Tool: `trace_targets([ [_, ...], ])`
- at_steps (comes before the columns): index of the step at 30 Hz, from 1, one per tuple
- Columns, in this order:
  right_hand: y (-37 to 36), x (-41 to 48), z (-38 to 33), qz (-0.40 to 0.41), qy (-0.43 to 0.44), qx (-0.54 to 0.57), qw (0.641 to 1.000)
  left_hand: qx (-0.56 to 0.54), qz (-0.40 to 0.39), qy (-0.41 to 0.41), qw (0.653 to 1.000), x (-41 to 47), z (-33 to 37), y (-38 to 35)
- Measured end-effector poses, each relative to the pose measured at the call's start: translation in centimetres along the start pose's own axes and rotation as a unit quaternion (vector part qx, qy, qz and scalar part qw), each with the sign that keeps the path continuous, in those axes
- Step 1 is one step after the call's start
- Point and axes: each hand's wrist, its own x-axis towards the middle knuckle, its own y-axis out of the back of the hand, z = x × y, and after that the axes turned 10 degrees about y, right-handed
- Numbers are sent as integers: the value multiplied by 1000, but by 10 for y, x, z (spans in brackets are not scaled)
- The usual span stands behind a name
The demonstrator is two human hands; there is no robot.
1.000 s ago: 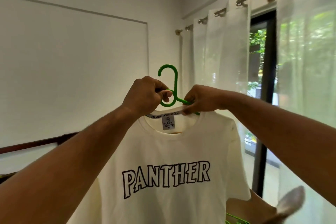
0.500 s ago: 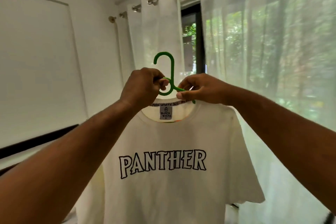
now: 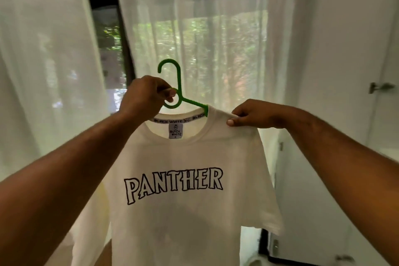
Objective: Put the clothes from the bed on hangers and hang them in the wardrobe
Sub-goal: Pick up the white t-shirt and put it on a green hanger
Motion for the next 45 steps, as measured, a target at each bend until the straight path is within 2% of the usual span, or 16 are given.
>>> trace_targets([
  [4, 30, -41, 59, 78, -77, 57, 992, -66, -30, -25, 997, 40, 39, -69],
  [8, 51, -77, 113, 133, -144, 72, 978, -86, -63, -71, 992, 74, 76, -133],
  [15, 96, -106, 175, 238, -178, -23, 955, -139, -115, -148, 972, 150, 137, -243],
  [20, 135, -108, 205, 325, -183, -111, 921, -208, -137, -196, 948, 200, 175, -315],
  [25, 191, -121, 220, 399, -191, -234, 866, -227, -135, -261, 928, 241, 238, -377],
  [29, 235, -139, 230, 415, -189, -329, 827, -271, -111, -304, 907, 248, 294, -408],
  [34, 301, -171, 238, 414, -218, -439, 767, -345, -86, -300, 885, 248, 378, -457],
  [39, 378, -210, 264, 431, -283, -517, 683, -324, -127, -350, 870, 235, 461, -504],
  [42, 430, -239, 285, 466, -332, -532, 624, -321, -135, -381, 857, 236, 510, -529],
  [45, 479, -264, 302, 514, -353, -523, 582, -323, -135, -396, 849, 239, 559, -547],
])
